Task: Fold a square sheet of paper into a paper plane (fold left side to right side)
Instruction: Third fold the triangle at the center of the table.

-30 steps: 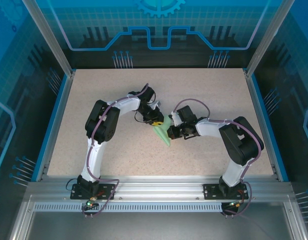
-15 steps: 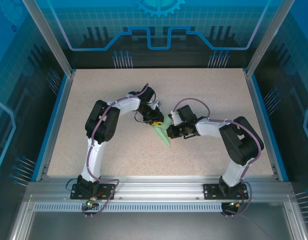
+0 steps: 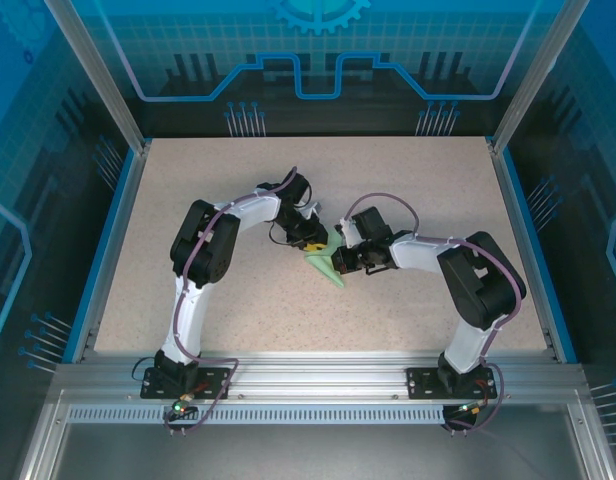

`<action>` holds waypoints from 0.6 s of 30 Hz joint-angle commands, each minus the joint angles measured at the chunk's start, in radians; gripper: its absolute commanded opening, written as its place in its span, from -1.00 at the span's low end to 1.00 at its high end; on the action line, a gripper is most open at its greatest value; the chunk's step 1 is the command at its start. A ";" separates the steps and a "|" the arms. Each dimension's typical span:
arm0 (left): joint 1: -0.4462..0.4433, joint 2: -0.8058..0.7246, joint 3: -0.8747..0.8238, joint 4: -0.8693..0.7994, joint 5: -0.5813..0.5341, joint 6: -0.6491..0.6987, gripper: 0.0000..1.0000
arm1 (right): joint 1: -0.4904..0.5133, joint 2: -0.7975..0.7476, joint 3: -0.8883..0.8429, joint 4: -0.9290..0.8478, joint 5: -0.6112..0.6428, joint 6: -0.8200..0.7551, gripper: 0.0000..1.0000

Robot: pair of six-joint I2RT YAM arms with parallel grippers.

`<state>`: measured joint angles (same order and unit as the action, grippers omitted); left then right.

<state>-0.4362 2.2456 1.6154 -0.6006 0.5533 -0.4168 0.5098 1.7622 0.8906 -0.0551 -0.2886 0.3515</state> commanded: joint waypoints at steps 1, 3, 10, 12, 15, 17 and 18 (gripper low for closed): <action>-0.019 0.055 -0.005 -0.044 -0.042 -0.001 -0.52 | 0.002 -0.013 -0.042 0.012 -0.010 -0.001 -0.95; -0.018 0.055 -0.005 -0.044 -0.041 0.000 -0.52 | 0.004 -0.027 -0.055 0.020 -0.012 0.006 -0.95; -0.018 0.054 -0.004 -0.045 -0.040 -0.001 -0.52 | 0.015 -0.026 -0.047 0.018 0.002 0.009 -0.94; -0.019 0.054 -0.005 -0.044 -0.040 0.000 -0.52 | 0.014 -0.018 -0.034 0.011 0.005 0.006 -0.95; -0.019 0.055 -0.005 -0.044 -0.040 -0.001 -0.52 | 0.015 -0.011 -0.017 -0.002 0.009 0.003 -0.95; -0.018 0.054 -0.005 -0.044 -0.041 -0.002 -0.52 | 0.014 -0.009 -0.016 -0.008 0.009 -0.001 -0.95; -0.019 0.055 -0.005 -0.044 -0.040 -0.001 -0.52 | 0.015 -0.008 -0.017 -0.014 0.014 -0.004 -0.95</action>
<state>-0.4370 2.2456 1.6154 -0.6003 0.5537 -0.4168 0.5171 1.7500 0.8494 -0.0402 -0.2878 0.3519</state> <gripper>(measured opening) 0.241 0.057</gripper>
